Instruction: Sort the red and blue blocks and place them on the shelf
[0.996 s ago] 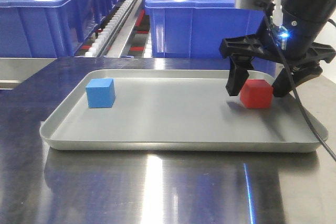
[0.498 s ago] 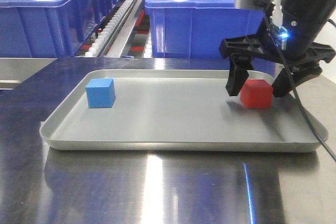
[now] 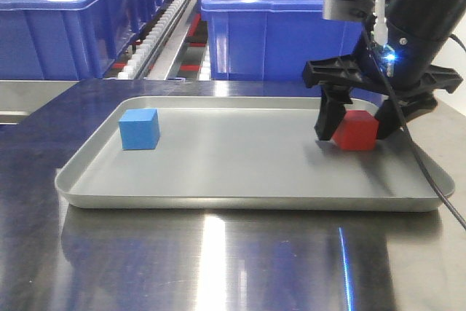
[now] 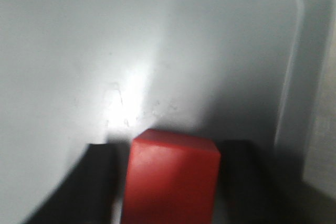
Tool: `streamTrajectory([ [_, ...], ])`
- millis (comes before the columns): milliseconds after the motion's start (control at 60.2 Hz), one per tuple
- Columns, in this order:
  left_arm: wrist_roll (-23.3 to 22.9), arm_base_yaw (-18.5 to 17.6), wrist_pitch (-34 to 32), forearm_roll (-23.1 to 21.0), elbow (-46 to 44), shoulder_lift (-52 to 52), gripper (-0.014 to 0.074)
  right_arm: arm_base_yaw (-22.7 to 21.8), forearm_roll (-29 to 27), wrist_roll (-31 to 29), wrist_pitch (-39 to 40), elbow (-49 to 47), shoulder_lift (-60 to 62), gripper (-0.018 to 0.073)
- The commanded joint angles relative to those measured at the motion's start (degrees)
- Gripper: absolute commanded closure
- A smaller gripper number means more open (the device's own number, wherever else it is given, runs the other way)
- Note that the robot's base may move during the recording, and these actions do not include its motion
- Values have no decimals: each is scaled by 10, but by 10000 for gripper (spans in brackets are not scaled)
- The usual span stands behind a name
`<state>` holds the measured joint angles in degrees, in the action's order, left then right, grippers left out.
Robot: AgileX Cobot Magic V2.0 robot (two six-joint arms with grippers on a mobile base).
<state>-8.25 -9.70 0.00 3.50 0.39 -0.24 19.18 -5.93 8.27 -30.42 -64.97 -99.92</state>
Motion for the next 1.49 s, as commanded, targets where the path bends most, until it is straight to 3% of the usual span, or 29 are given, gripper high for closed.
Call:
streamTrajectory([
  [0,-1,0,-49,-5,19,-12,460,0,4,-3,24,-18,27,264],
  [183,-1,0,-49,-5,19,-12,460,0,4,-3,23,-18,41,510],
  [498,-1,0,-49,-5,19,-12,460,3,30,-3,61,-18,176,499],
  [764,-1,0,-49,-5,19,-12,460,-1,115,-3,92,18,336,499],
  [1112,-1,0,-49,-5,19,-12,460,-69,112,-3,162,205,549,499],
  [1478,-1,0,-49,-5,19,-12,460,-145,95,-3,174,350,732,499],
])
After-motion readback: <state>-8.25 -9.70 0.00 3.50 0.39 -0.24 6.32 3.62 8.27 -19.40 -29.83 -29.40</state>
